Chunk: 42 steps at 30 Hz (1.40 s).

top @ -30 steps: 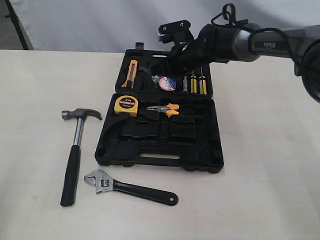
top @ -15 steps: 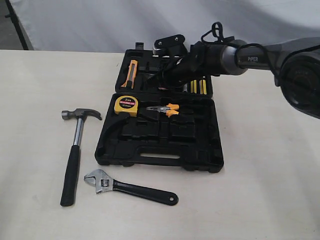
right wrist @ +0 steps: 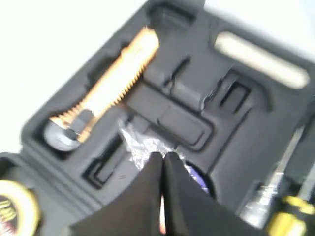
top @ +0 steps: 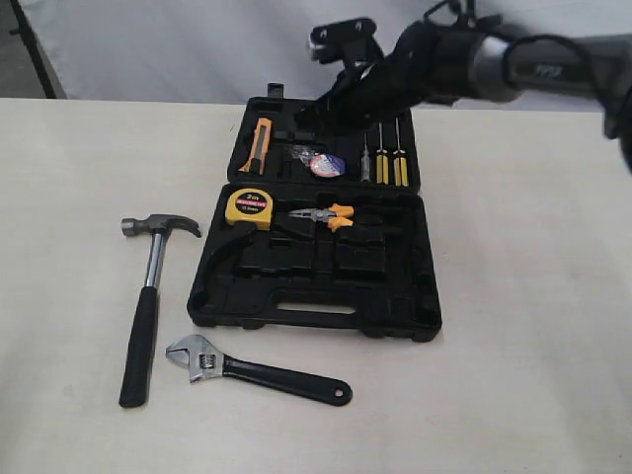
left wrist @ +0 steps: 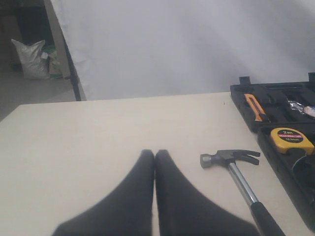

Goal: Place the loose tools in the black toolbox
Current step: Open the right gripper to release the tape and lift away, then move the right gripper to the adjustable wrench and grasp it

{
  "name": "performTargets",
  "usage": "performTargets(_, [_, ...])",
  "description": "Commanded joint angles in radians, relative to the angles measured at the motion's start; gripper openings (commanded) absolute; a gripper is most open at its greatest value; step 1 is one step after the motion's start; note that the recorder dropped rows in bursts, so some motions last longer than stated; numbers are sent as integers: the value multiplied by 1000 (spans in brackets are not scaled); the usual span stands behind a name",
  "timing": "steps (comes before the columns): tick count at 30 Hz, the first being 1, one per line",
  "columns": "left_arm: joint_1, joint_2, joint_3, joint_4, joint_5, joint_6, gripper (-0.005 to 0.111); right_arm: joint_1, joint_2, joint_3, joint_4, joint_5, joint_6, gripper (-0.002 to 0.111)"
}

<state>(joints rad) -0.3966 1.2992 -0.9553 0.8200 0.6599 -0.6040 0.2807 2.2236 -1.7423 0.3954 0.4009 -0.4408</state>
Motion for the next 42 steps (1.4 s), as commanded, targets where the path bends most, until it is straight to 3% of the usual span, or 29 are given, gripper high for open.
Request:
performTargets(1, [3, -8, 9, -14, -17, -10, 1, -35, -136, -1, -39, 179, 14, 0])
performTargets(10, [3, -8, 9, -14, -17, -10, 1, 42, -282, 10, -114, 477, 115, 0])
performTargets(20, [3, -8, 9, -14, -17, -10, 1, 294, -312, 268, -114, 385, 115, 0])
performTargets(31, [3, -8, 9, -14, -17, -10, 1, 458, -301, 377, -114, 356, 176, 1])
performTargets(34, [3, -8, 9, -14, -17, -10, 1, 507, -276, 377, -159, 305, 226, 11])
performTargets(39, [3, -8, 9, -14, -17, -10, 1, 562, -216, 371, -299, 278, 296, 49])
performTargets(42, [3, -8, 9, -14, -17, -10, 1, 562, -183, 371, -304, 267, 296, 63])
